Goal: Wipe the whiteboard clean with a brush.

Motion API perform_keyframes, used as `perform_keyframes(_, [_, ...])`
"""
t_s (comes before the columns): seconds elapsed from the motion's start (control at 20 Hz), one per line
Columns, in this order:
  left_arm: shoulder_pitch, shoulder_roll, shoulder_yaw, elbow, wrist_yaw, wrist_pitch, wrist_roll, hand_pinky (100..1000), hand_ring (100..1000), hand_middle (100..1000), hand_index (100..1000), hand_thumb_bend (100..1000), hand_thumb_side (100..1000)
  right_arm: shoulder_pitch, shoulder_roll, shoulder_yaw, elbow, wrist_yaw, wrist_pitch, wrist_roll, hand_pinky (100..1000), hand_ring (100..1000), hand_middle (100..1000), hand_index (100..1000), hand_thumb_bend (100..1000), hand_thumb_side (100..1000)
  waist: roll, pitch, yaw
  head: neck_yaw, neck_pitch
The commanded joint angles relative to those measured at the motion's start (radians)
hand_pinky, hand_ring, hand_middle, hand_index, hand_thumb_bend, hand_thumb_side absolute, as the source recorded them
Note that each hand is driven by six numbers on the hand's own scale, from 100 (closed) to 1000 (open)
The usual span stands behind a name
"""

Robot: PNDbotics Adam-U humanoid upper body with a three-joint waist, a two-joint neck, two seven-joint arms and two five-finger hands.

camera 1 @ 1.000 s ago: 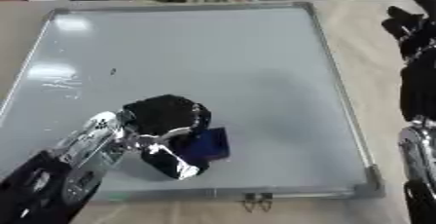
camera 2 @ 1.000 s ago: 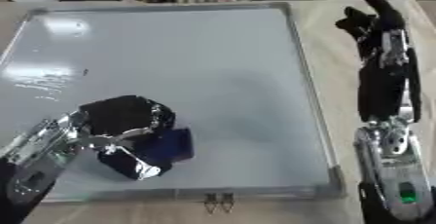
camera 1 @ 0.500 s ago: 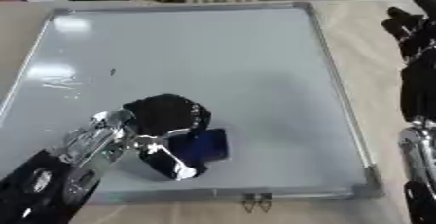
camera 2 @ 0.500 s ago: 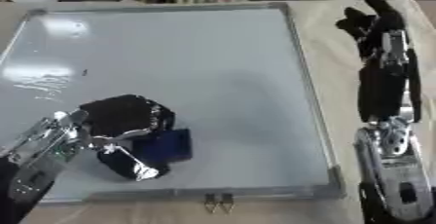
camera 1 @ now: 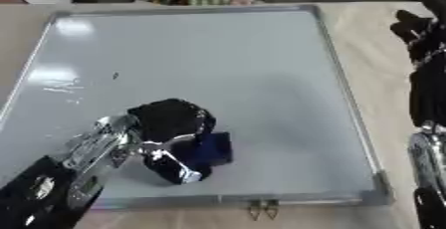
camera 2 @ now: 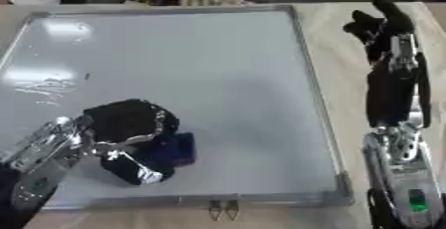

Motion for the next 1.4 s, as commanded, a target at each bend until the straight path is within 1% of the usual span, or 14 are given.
perform_keyframes(0.05, [-0.011,0.012,0.01,0.0,0.004,0.005,0.002,440,596,505,212,217,387,-0.004,-0.01,-0.001,-0.011,-0.007,-0.004,-0.001,890,873,577,910,100,1000,-0.002,-0.02,-0.001,0.004,-0.005])
perform_keyframes(0.45, [-0.014,0.025,0.022,-0.017,0.03,0.017,-0.003,416,572,463,213,207,392,-0.002,-0.01,-0.001,-0.011,-0.007,-0.003,-0.003,891,873,577,910,100,1000,-0.003,-0.023,0.0,0.005,-0.006])
perform_keyframes(0.7, [-0.015,0.031,0.024,-0.024,0.039,0.022,-0.009,414,570,458,212,205,390,-0.002,-0.01,-0.001,-0.011,-0.007,-0.003,-0.003,891,873,577,910,100,1000,-0.003,-0.023,-0.001,0.005,-0.007])
perform_keyframes(0.75, [-0.015,0.031,0.024,-0.024,0.039,0.023,-0.01,403,559,440,207,205,382,-0.002,-0.01,-0.001,-0.011,-0.007,-0.003,-0.003,892,873,577,910,100,1000,-0.003,-0.023,0.0,0.005,-0.007])
perform_keyframes(0.95, [-0.015,0.047,0.038,-0.027,0.037,0.029,-0.01,403,558,438,207,205,381,-0.001,-0.012,-0.001,-0.011,-0.006,-0.003,-0.003,892,873,577,909,100,1000,-0.002,-0.024,0.001,0.003,-0.007])
perform_keyframes(1.25, [-0.015,0.051,0.041,-0.03,0.038,0.03,-0.013,403,558,438,207,205,381,-0.001,-0.012,-0.001,-0.011,-0.006,-0.003,-0.003,892,873,577,909,100,1000,-0.002,-0.024,0.0,0.004,-0.007])
perform_keyframes(1.3, [-0.013,0.06,0.05,-0.028,0.035,0.034,-0.011,397,548,424,202,202,351,0.0,-0.013,-0.001,-0.011,-0.006,-0.003,-0.003,892,873,577,909,100,1000,-0.001,-0.024,0.004,0.002,-0.008])
perform_keyframes(1.4, [-0.011,0.081,0.072,-0.036,0.038,0.038,-0.01,392,543,418,204,190,334,-0.001,-0.013,-0.001,-0.011,-0.006,-0.003,-0.004,892,873,577,909,100,1000,-0.001,-0.024,0.006,0.002,-0.008])
